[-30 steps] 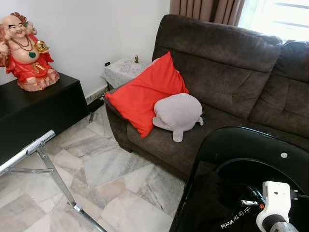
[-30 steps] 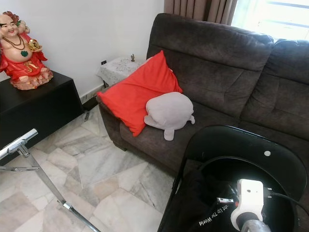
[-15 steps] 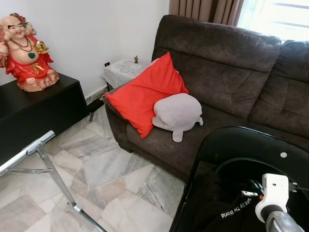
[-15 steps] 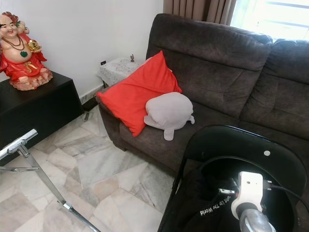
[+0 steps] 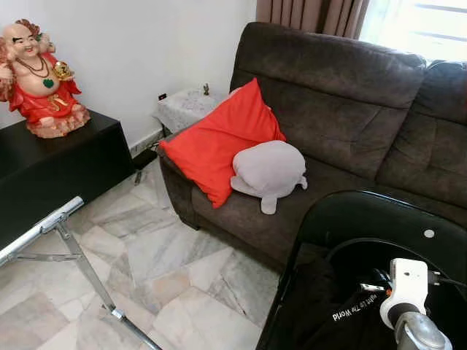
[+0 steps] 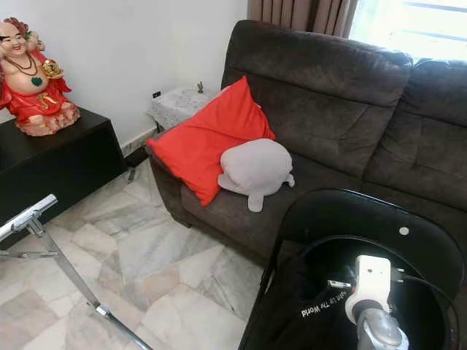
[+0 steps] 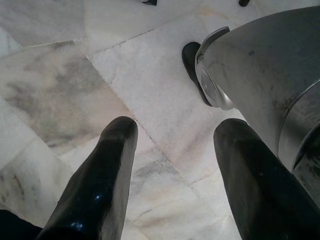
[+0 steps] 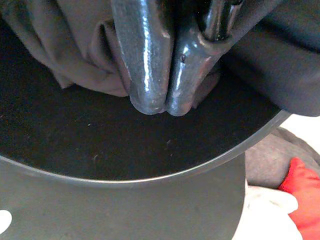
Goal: Hang hanger
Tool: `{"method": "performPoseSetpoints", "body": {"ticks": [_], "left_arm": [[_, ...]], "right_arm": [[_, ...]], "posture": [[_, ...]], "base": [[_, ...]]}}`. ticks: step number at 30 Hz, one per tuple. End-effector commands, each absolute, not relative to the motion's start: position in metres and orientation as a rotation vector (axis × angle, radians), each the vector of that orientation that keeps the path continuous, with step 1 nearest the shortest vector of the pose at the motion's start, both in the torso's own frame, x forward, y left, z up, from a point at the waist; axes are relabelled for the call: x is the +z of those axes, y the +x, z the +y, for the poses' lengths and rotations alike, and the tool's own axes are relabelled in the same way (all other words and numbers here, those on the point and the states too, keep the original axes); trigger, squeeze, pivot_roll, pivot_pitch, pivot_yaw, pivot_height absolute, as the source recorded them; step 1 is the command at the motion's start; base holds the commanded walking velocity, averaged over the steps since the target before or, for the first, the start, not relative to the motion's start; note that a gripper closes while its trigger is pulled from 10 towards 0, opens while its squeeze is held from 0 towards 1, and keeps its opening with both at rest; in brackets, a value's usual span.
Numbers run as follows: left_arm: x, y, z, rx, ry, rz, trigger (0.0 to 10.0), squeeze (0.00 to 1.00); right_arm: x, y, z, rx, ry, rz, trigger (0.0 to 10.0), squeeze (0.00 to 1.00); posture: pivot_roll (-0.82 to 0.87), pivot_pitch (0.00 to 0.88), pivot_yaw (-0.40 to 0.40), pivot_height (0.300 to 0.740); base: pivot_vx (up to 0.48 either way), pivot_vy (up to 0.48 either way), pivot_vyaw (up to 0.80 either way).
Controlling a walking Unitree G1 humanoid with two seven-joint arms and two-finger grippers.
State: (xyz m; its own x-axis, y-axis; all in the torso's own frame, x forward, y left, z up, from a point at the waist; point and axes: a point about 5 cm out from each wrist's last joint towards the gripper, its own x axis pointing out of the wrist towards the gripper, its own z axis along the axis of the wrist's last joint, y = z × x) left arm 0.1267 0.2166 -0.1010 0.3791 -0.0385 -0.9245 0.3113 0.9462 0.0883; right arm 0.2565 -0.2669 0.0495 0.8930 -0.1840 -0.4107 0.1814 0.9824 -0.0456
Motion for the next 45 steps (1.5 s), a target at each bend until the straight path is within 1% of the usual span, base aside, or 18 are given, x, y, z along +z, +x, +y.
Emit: {"method": "performPoseSetpoints", "body": {"ticks": [1, 5, 6, 8, 11, 15, 22, 23, 24, 25, 26, 27, 29, 33, 39, 41, 45], "left_arm": [[-0.101, 0.125, 0.219, -0.23, 0.281, 1.183, 10.0, 0.0], [-0.101, 0.125, 0.219, -0.23, 0.281, 1.183, 10.0, 0.0], [-0.101, 0.124, 0.219, -0.23, 0.281, 1.184, 10.0, 0.0], [-0.101, 0.124, 0.219, -0.229, 0.281, 1.184, 10.0, 0.0], [-0.101, 0.124, 0.22, -0.228, 0.28, 1.185, 10.0, 0.0], [-0.102, 0.124, 0.219, -0.23, 0.281, 1.185, 10.0, 0.0], [-0.102, 0.124, 0.22, -0.229, 0.28, 1.185, 10.0, 0.0], [-0.102, 0.124, 0.22, -0.229, 0.28, 1.185, 10.0, 0.0], [-0.102, 0.124, 0.22, -0.229, 0.28, 1.185, 10.0, 0.0], [-0.102, 0.124, 0.22, -0.229, 0.281, 1.185, 10.0, 0.0], [-0.102, 0.124, 0.22, -0.229, 0.28, 1.185, 10.0, 0.0], [-0.102, 0.124, 0.22, -0.229, 0.28, 1.185, 10.0, 0.0], [-0.102, 0.124, 0.22, -0.229, 0.28, 1.185, 10.0, 0.0], [-0.102, 0.124, 0.219, -0.228, 0.279, 1.185, 10.0, 0.0], [-0.102, 0.124, 0.219, -0.23, 0.279, 1.186, 10.0, 0.0], [-0.102, 0.123, 0.219, -0.23, 0.279, 1.186, 10.0, 0.0], [-0.102, 0.123, 0.219, -0.23, 0.279, 1.187, 10.0, 0.0]], "right_arm": [[0.053, 0.26, -0.27, -0.2, -0.014, 0.412, 0.0, 0.0], [0.053, 0.262, -0.271, -0.208, -0.013, 0.408, 0.0, 0.0], [0.055, 0.27, -0.271, -0.215, -0.005, 0.396, 0.0, 0.0], [0.056, 0.274, -0.269, -0.212, 0.001, 0.39, 0.0, 0.0], [0.055, 0.275, -0.267, -0.204, 0.003, 0.386, 0.0, 0.0], [0.052, 0.275, -0.273, -0.23, 0.004, 0.394, 0.0, 0.0], [0.051, 0.279, -0.271, -0.215, 0.01, 0.392, 0.0, 0.0], [0.051, 0.279, -0.27, -0.213, 0.009, 0.395, 4.3, 0.0], [0.05, 0.279, -0.269, -0.209, 0.009, 0.396, 9.8, 0.0], [0.05, 0.279, -0.268, -0.209, 0.02, 0.394, 10.0, 0.0], [0.05, 0.279, -0.268, -0.212, 0.021, 0.392, 10.0, 0.63], [0.05, 0.279, -0.268, -0.216, 0.019, 0.389, 10.0, 1.0], [0.053, 0.279, -0.269, -0.226, 0.005, 0.372, 10.0, 1.0], [0.072, 0.279, -0.266, -0.241, 0.004, 0.252, 10.0, 1.0], [0.083, 0.275, -0.263, -0.23, -0.007, 0.197, 10.0, 1.0], [0.097, 0.267, -0.261, -0.244, -0.028, 0.151, 10.0, 1.0], [0.109, 0.259, -0.258, -0.264, -0.076, 0.133, 10.0, 1.0]], "posture": [[0.04, 0.003, 0.028, 0.74], [0.04, 0.003, 0.028, 0.74], [0.04, 0.005, 0.029, 0.74], [0.04, 0.005, 0.029, 0.74], [0.04, 0.005, 0.029, 0.74], [0.04, 0.008, 0.03, 0.74], [0.05, 0.01, 0.03, 0.74], [0.05, 0.01, 0.031, 0.74], [0.05, 0.01, 0.031, 0.74], [0.04, 0.009, 0.031, 0.74], [0.04, 0.009, 0.031, 0.74], [0.04, 0.009, 0.031, 0.74], [0.04, 0.009, 0.031, 0.74], [0.04, 0.008, 0.029, 0.74], [0.04, 0.01, 0.029, 0.74], [0.04, 0.01, 0.029, 0.74], [0.04, 0.009, 0.026, 0.74]], "base": [[0.0, 0.0, 0.0], [0.0, 0.0, 0.0], [0.0, 0.0, 0.0], [0.0, 0.0, 0.0], [0.0, 0.0, 0.0], [0.0, 0.0, 0.0], [0.0, 0.0, 0.0], [0.0, 0.0, 0.0], [0.0, 0.0, 0.0], [0.0, 0.0, 0.0], [0.0, 0.0, 0.0], [0.0, 0.0, 0.0], [0.0, 0.0, 0.0], [0.0, 0.0, 0.0], [0.0, 0.0, 0.0], [0.0, 0.0, 0.0], [0.0, 0.0, 0.0]]}}
